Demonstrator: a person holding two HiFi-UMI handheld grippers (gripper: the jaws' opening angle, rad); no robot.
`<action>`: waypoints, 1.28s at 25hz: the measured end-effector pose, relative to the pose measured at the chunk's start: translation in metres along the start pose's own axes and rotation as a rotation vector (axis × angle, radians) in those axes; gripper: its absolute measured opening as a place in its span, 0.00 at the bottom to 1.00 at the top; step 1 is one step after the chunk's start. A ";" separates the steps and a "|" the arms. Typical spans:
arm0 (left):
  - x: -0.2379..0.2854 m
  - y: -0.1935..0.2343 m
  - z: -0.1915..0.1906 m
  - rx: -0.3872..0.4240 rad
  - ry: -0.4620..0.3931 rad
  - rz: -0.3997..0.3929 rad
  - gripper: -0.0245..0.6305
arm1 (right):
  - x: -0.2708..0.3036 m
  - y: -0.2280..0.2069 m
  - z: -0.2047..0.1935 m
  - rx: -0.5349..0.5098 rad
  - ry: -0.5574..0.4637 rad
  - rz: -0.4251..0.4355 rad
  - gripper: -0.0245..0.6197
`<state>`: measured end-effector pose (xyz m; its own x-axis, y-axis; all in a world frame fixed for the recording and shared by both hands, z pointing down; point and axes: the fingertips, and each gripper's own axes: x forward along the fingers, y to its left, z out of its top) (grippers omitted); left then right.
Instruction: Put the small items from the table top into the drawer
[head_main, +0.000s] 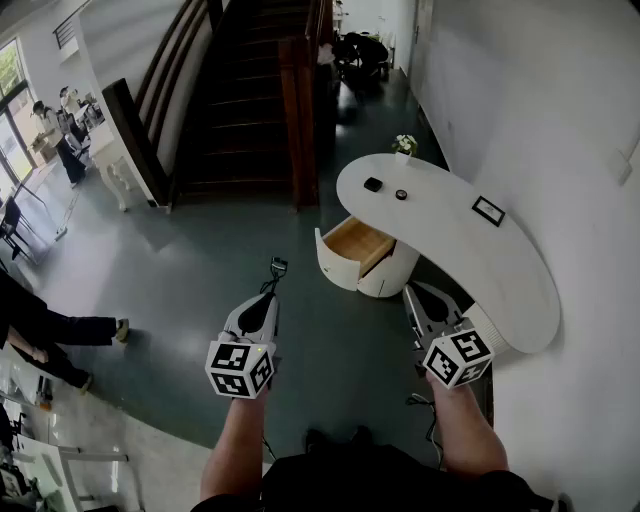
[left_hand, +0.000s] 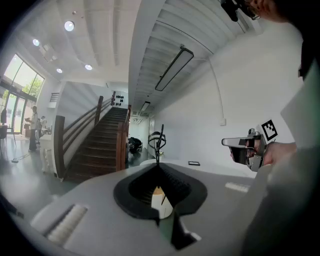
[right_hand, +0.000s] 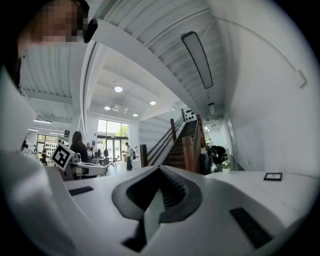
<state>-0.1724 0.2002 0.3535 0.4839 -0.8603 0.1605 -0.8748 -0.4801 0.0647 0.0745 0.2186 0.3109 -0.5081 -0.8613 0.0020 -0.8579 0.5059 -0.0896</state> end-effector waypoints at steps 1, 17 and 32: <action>0.000 -0.001 0.000 0.001 0.000 -0.002 0.07 | -0.001 0.001 -0.001 0.003 0.001 0.003 0.05; 0.020 -0.076 0.003 0.036 0.030 -0.080 0.07 | -0.056 -0.028 0.000 0.008 -0.036 0.010 0.05; 0.045 -0.088 -0.013 0.020 0.051 -0.076 0.07 | -0.041 -0.038 -0.023 0.022 0.028 0.094 0.05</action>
<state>-0.0737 0.2060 0.3679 0.5466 -0.8117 0.2058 -0.8349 -0.5472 0.0593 0.1261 0.2355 0.3371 -0.5889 -0.8080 0.0207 -0.8044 0.5834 -0.1126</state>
